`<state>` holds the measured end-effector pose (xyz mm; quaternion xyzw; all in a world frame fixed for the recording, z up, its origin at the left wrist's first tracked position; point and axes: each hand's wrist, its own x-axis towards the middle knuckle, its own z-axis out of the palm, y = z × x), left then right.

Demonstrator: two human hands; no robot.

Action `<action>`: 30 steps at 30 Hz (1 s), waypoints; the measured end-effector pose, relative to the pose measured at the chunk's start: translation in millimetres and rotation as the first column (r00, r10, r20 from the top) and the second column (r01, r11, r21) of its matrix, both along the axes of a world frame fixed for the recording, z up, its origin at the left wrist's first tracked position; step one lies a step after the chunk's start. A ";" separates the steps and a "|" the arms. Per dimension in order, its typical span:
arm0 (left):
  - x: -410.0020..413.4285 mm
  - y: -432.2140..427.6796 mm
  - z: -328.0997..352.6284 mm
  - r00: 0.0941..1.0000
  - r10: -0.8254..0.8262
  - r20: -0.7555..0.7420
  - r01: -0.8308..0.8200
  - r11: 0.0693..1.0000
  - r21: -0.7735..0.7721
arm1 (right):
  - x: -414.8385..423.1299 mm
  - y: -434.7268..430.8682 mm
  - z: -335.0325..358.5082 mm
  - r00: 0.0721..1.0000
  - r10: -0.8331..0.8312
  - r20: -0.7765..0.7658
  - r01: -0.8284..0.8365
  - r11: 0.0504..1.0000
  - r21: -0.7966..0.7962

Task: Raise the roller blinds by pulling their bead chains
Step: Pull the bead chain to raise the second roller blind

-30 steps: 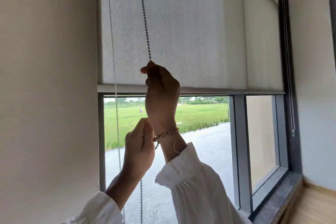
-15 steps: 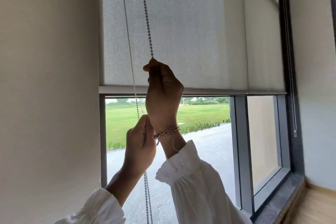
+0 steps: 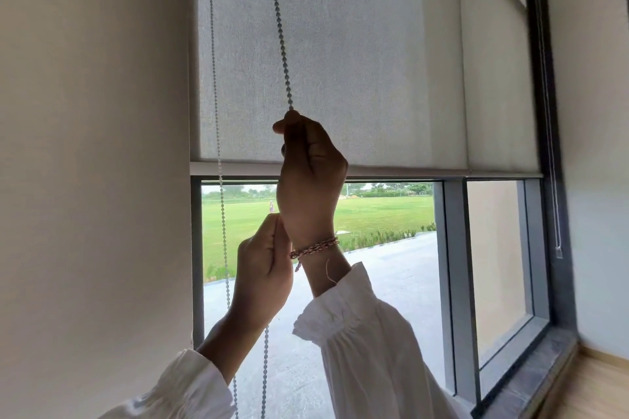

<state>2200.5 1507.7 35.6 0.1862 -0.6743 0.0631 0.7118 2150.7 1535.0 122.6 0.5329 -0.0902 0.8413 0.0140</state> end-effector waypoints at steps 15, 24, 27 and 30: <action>8.4 -14.6 -21.9 0.998 -0.059 0.033 0.059 0.998 0.015 | 3.9 -5.7 -19.2 0.998 0.060 0.009 -0.060 0.991 0.119; 22.9 -17.8 -13.4 0.935 0.337 -0.114 -0.352 0.920 -0.170 | -2.8 -8.2 -14.7 0.968 0.236 0.083 -0.247 0.954 0.169; 26.2 -34.1 0.8 0.850 0.507 -0.142 -0.512 0.859 0.009 | -10.0 -5.2 -12.8 0.961 0.240 0.139 -0.259 0.956 0.139; 26.5 -51.2 11.3 0.913 0.404 -0.060 -0.375 0.886 0.273 | -15.7 -6.3 -12.6 0.953 0.239 0.185 -0.263 0.957 0.118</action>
